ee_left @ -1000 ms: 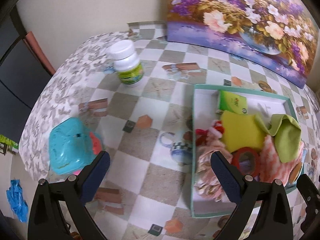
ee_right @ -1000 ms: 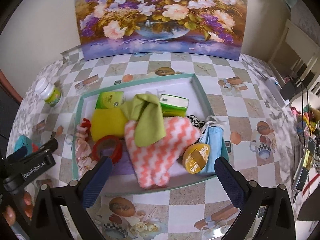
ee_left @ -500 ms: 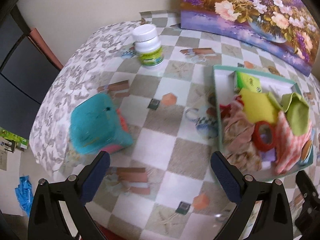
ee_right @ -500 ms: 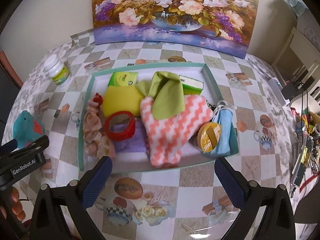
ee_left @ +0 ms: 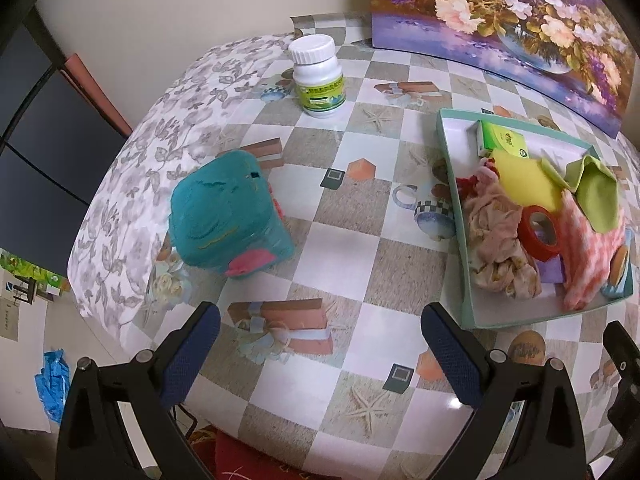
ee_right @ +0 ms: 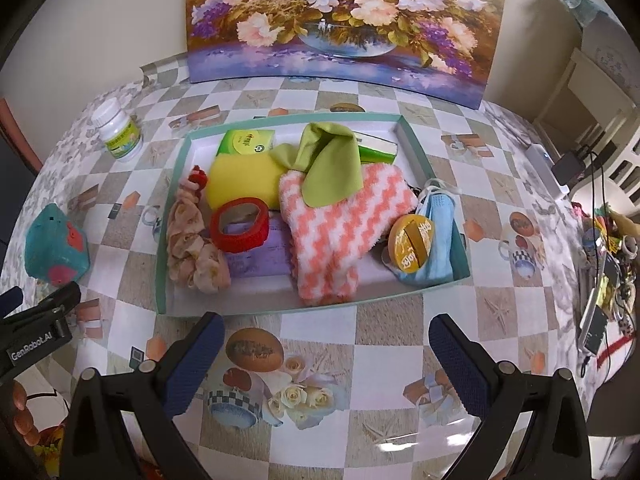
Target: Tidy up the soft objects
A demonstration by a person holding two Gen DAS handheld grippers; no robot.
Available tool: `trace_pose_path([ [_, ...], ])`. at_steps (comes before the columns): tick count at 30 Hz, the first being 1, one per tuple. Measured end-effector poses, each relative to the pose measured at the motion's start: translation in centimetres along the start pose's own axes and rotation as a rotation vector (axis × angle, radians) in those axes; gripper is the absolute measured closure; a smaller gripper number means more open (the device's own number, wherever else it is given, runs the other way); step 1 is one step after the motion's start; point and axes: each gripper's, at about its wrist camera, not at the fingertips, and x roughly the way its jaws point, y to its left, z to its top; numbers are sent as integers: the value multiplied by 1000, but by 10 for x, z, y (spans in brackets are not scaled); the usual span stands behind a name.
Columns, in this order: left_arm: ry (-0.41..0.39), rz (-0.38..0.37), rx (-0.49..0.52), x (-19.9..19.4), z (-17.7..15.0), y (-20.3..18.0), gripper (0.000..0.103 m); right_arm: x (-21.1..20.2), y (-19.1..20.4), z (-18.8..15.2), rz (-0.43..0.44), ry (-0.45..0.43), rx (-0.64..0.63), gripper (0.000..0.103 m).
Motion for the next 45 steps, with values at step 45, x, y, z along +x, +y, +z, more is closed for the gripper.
trace_pose_path([
  [45, -4, -6, 3, 0, 1, 4, 3, -1, 7, 3, 1, 0, -18, 0],
])
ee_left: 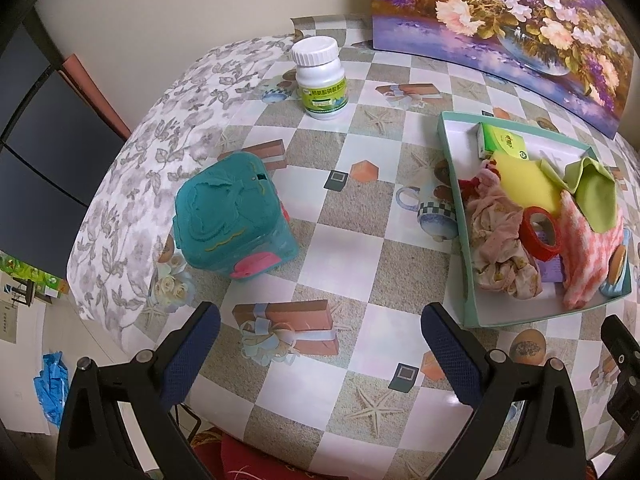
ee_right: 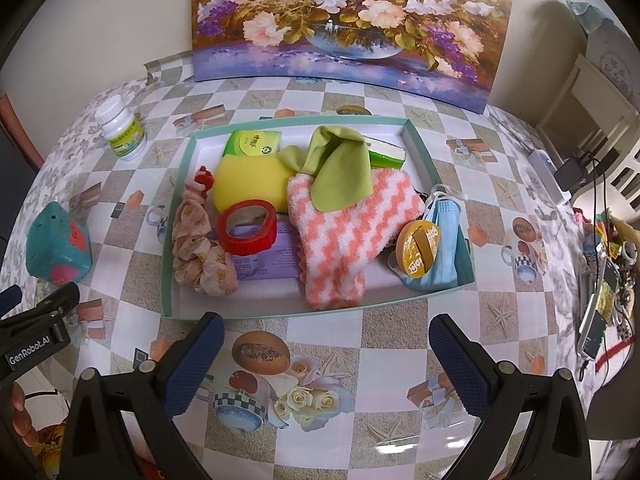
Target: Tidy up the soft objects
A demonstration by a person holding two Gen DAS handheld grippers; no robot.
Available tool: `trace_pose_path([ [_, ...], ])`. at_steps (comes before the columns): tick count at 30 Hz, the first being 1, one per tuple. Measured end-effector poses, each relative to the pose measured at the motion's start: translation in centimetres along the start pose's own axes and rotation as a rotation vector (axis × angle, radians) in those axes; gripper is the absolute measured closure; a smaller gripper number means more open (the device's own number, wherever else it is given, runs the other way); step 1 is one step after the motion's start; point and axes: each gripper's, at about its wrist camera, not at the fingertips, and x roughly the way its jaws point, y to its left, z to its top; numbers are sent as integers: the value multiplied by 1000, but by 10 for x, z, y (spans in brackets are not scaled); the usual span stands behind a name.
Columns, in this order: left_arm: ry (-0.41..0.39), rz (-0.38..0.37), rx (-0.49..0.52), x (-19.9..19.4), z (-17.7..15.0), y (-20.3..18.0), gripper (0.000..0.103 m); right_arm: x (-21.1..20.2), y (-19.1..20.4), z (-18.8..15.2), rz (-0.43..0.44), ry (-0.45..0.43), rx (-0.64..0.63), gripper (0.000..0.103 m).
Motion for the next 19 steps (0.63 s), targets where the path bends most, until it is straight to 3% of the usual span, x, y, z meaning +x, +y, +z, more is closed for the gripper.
trace_pose_path([
  [19, 1, 3, -9, 1, 1, 4, 3, 1, -1, 0, 0, 1, 3, 0],
])
